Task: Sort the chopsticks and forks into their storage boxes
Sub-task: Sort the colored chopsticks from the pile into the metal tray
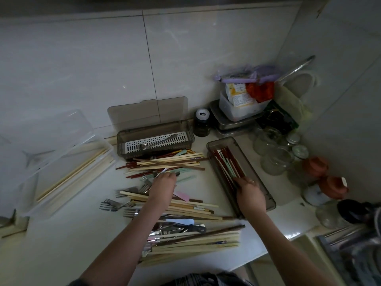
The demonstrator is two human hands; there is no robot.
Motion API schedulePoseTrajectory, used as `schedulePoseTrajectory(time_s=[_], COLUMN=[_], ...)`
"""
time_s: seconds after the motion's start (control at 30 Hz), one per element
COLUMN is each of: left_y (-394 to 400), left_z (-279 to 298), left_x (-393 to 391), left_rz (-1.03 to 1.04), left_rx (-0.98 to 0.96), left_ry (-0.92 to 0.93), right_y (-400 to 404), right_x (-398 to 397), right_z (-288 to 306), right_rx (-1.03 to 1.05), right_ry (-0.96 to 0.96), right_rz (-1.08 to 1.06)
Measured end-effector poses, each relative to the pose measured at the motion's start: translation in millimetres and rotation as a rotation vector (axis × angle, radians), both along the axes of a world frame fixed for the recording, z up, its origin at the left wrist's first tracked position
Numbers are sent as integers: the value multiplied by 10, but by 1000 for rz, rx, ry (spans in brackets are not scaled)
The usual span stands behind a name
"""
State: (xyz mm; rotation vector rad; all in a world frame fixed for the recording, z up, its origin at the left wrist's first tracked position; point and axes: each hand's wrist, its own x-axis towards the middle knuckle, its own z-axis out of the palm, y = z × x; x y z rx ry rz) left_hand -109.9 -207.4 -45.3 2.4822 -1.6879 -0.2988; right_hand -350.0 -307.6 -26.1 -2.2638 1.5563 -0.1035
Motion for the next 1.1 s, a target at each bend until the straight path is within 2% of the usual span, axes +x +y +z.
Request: schedulePoseTrajectory(time_s=[0.1, 0.2, 0.3, 0.4, 0.5, 0.6, 0.73, 0.9, 0.97, 1.1], left_y=[-66, -8, 70, 96, 118, 166, 230, 325, 346, 336], left_z=[-35, -110, -137, -133, -70, -18, -10, -43, -42, -41], left_x=[7, -46, -90, -101, -160, -258, -293, -132, -15, 152], left_rz=[-14, -25, -87, -162, -204, -244, -237, -130, -52, -31], left_rx=[62, 89, 5, -106, -184, -215, -194, -273, -212, -78], left_ry=[-63, -139, -197, -130, -55, -16, 96, 38, 46, 1], right_y=[17, 79, 151, 205, 280, 327, 348, 197, 115, 2], right_x=[17, 81, 217, 432, 657, 754, 694, 393, 274, 83], right_z=[19, 81, 123, 143, 106, 40, 32, 98, 172, 242], right_rx=[-74, -250, -383, -391, -304, -206, -230, -310, -321, -336], right_ry=[-64, -179, -224, -244, -196, -94, -38, -95, -167, -206], right_rz=[-6, -1, 148, 328, 462, 531, 549, 323, 231, -46])
